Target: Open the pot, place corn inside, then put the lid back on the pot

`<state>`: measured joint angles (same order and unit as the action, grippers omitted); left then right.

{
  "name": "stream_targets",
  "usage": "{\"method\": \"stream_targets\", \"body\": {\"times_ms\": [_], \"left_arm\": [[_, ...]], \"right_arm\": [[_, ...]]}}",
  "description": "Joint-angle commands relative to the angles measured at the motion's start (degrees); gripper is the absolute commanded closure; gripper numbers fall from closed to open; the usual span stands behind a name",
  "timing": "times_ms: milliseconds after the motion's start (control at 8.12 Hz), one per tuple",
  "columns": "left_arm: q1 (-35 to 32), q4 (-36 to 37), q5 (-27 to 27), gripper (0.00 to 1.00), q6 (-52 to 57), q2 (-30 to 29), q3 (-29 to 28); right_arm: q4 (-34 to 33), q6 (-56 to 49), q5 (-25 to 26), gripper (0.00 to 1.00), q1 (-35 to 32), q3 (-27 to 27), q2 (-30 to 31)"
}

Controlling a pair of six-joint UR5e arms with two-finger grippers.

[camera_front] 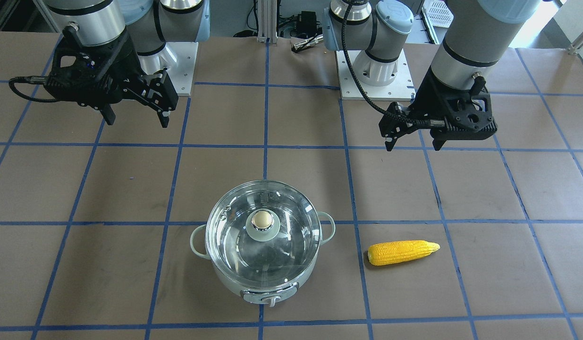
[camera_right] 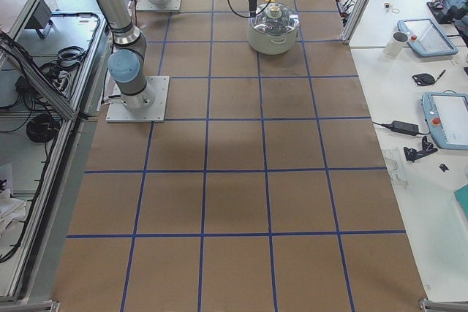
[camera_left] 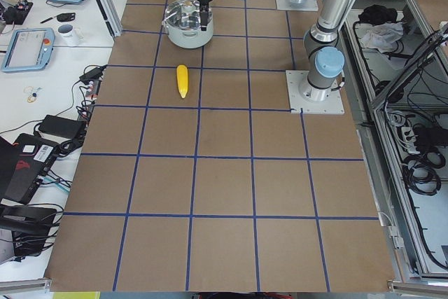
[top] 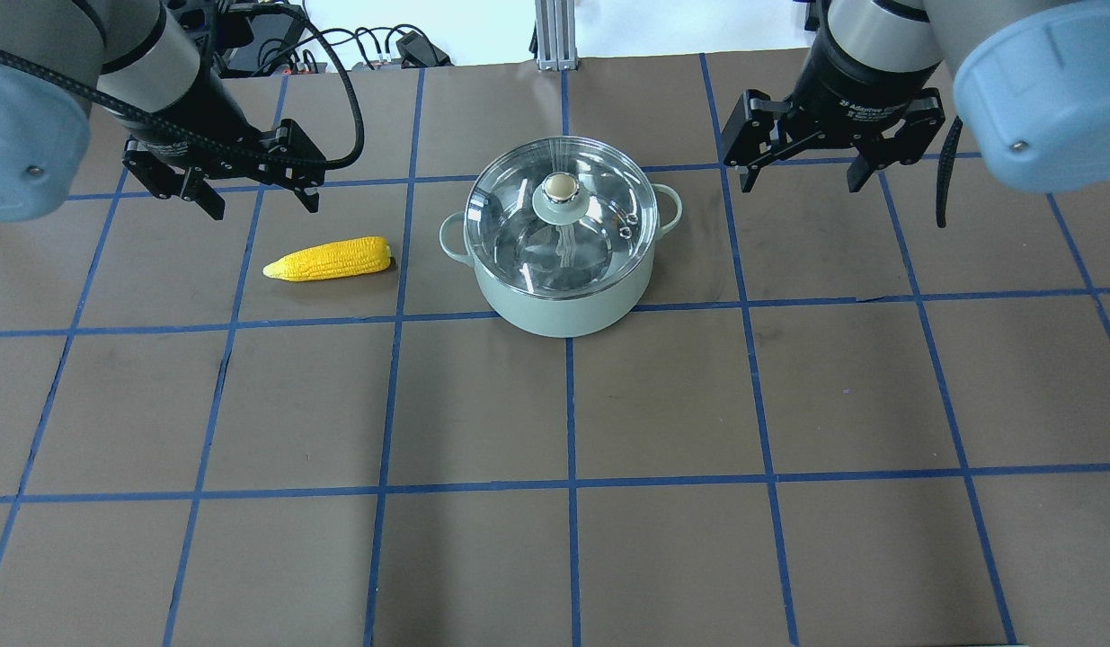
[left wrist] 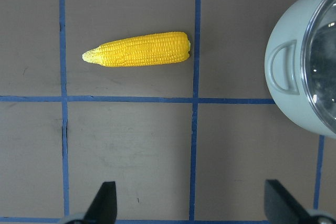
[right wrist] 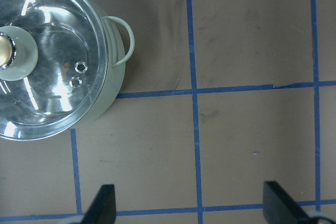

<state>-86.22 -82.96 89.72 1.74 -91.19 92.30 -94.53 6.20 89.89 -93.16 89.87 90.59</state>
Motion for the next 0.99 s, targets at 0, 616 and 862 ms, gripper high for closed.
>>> {"method": "stream_targets", "body": {"times_ms": [0,616,862], "left_arm": [[0.0,-0.3,0.5,0.00,0.0,0.1,0.1],[0.6,-2.7,0.3,0.00,6.3,-0.1,-0.1],[2.5,2.2,0.8,0.00,27.6,-1.4,-0.1]], "right_arm": [[-0.1,-2.4,-1.6,0.00,0.0,0.0,-0.2],[-1.3,-0.9,-0.5,0.00,-0.2,-2.0,-2.5],[-1.4,6.1,-0.9,0.00,-2.0,-8.2,-8.1]]}}
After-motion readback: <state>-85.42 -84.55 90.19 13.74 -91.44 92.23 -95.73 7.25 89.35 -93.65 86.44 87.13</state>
